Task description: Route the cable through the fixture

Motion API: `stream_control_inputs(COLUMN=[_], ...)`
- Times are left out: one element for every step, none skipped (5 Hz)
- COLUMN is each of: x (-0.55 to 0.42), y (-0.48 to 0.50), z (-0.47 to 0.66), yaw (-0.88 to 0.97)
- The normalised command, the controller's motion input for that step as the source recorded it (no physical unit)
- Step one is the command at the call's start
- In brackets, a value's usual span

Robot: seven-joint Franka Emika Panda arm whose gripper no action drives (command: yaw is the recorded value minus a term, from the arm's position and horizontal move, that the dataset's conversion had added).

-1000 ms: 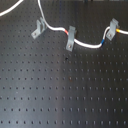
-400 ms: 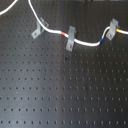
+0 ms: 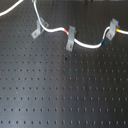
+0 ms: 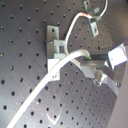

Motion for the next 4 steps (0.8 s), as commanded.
stream_control_inputs(x=[-0.010, -0.319, -0.274, -0.017], y=[0.000, -0.164, -0.144, -0.003], z=[0.08, 0.34, 0.24, 0.00], yaw=[0.00, -0.36, -0.30, 0.00])
